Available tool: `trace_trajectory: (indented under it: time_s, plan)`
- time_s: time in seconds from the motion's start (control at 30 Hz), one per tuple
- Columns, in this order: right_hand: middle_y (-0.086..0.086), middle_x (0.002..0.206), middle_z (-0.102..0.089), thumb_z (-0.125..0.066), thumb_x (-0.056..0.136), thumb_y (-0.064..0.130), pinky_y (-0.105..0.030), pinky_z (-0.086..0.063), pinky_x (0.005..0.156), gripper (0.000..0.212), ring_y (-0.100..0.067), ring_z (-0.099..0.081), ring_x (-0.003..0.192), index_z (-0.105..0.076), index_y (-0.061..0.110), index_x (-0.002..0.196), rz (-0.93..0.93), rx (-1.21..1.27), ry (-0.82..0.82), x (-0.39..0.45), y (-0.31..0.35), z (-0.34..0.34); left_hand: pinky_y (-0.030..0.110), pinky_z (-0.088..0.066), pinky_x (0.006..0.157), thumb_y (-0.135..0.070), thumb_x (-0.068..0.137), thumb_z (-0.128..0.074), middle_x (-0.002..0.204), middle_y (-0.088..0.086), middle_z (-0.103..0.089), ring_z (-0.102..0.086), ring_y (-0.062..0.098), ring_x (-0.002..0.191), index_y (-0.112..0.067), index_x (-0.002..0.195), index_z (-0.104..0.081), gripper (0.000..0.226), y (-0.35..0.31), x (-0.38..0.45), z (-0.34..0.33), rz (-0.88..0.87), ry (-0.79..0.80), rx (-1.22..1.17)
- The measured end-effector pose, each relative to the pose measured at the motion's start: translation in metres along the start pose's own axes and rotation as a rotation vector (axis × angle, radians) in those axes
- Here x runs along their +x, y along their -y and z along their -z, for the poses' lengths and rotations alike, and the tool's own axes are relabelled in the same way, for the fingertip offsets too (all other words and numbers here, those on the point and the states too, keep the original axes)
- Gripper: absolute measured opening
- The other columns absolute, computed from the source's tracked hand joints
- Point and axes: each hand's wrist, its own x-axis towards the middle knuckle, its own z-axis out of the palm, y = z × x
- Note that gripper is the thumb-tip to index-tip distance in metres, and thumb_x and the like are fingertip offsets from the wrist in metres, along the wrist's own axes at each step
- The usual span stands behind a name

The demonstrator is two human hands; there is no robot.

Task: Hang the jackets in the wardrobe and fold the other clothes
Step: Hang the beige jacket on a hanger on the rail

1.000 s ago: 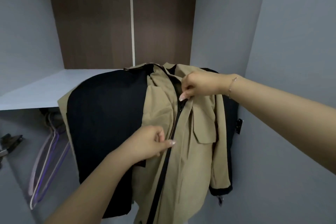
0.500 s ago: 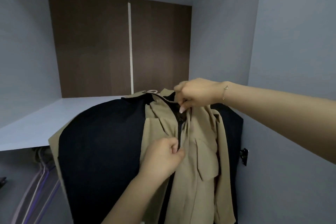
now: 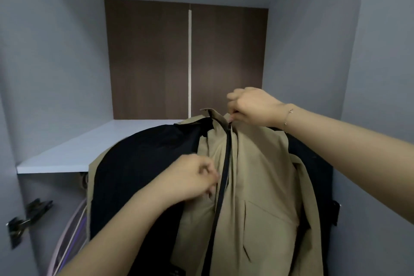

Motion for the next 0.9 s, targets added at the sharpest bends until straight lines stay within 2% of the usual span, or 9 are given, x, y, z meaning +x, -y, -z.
trace_trajectory:
  time_s: [0.07, 0.1, 0.13, 0.2, 0.27, 0.4, 0.6, 0.73, 0.9]
  plan:
    - [0.009, 0.090, -0.037, -0.049, 0.098, 0.042, -0.030, -0.036, 0.080, 0.029, -0.016, -0.048, 0.094, -0.064, 0.018, 0.092, 0.063, -0.011, -0.040, -0.002, 0.006, 0.008, 0.024, -0.046, 0.055, -0.048, 0.088, -0.061, 0.072, -0.004, -0.067, -0.061, 0.009, 0.065, -0.019, 0.079, -0.063, 0.030, -0.011, 0.029, -0.002, -0.001, -0.257, 0.074]
    - [0.008, 0.091, -0.037, -0.048, 0.098, 0.042, -0.029, -0.034, 0.079, 0.030, -0.016, -0.047, 0.094, -0.065, 0.018, 0.094, 0.093, -0.025, -0.060, -0.002, 0.009, 0.010, 0.029, -0.048, 0.058, -0.055, 0.086, -0.061, 0.074, -0.003, -0.065, -0.062, 0.014, 0.070, -0.015, 0.081, -0.064, 0.040, -0.014, 0.042, -0.008, 0.017, -0.282, 0.127]
    - [0.007, 0.093, -0.039, -0.048, 0.098, 0.043, -0.028, -0.034, 0.078, 0.031, -0.016, -0.047, 0.095, -0.065, 0.017, 0.095, 0.121, -0.034, -0.079, -0.003, 0.011, 0.011, 0.033, -0.050, 0.063, -0.057, 0.087, -0.059, 0.076, 0.001, -0.064, -0.063, 0.020, 0.075, -0.010, 0.082, -0.065, 0.047, -0.015, 0.053, -0.015, 0.026, -0.267, 0.194]
    - [0.004, 0.099, -0.048, -0.047, 0.098, 0.044, -0.028, -0.034, 0.080, 0.033, -0.016, -0.047, 0.098, -0.065, 0.017, 0.098, 0.160, -0.057, -0.081, -0.003, 0.012, 0.014, 0.033, -0.048, 0.063, -0.050, 0.091, -0.056, 0.074, 0.002, -0.060, -0.060, 0.023, 0.075, -0.015, 0.074, -0.057, 0.040, -0.011, 0.066, -0.031, 0.003, -0.253, 0.251]
    - [0.007, 0.101, -0.052, -0.048, 0.096, 0.048, -0.027, -0.036, 0.081, 0.035, -0.013, -0.046, 0.099, -0.066, 0.019, 0.097, 0.170, -0.054, -0.037, -0.003, 0.011, 0.015, 0.028, -0.040, 0.058, -0.041, 0.092, -0.058, 0.063, -0.007, -0.050, -0.052, 0.014, 0.065, -0.026, 0.063, -0.045, 0.035, -0.005, 0.063, -0.042, -0.065, -0.268, 0.156]
    - [0.014, 0.087, -0.050, -0.060, 0.090, 0.047, -0.027, -0.040, 0.076, 0.031, -0.003, -0.037, 0.087, -0.068, 0.017, 0.087, 0.114, 0.249, 0.078, -0.003, 0.013, 0.011, 0.019, -0.030, 0.049, -0.038, 0.088, -0.062, 0.054, -0.010, -0.041, -0.040, 0.005, 0.050, -0.023, 0.059, -0.042, 0.038, 0.010, 0.034, -0.054, -0.155, -0.270, 0.069]
    - [0.011, 0.085, -0.049, -0.061, 0.091, 0.044, -0.027, -0.034, 0.078, 0.028, -0.009, -0.043, 0.093, -0.063, 0.018, 0.080, -0.060, 0.221, 0.048, 0.029, -0.004, 0.013, 0.016, -0.038, 0.055, -0.031, 0.088, -0.062, 0.059, -0.015, -0.045, -0.043, -0.001, 0.054, -0.023, 0.064, -0.052, 0.028, 0.024, -0.009, -0.061, -0.188, -0.102, 0.038]
    - [0.008, 0.092, -0.047, -0.056, 0.092, 0.049, -0.031, -0.031, 0.080, 0.032, -0.016, -0.044, 0.100, -0.068, 0.020, 0.088, -0.187, 0.063, -0.015, 0.041, -0.018, 0.016, 0.018, -0.034, 0.054, -0.032, 0.086, -0.065, 0.052, -0.016, -0.038, -0.036, 0.000, 0.052, -0.027, 0.054, -0.037, 0.043, 0.030, -0.014, -0.044, -0.138, -0.118, -0.020]
    - [-0.004, 0.107, -0.056, -0.053, 0.094, 0.047, -0.038, -0.039, 0.087, 0.039, -0.024, -0.049, 0.102, -0.069, 0.011, 0.095, -0.466, 0.040, -0.059, 0.035, -0.039, 0.025, 0.015, -0.034, 0.052, -0.036, 0.083, -0.068, 0.050, -0.017, -0.042, -0.037, -0.002, 0.047, -0.024, 0.055, -0.042, 0.040, 0.026, -0.012, -0.031, -0.134, 0.059, -0.003]
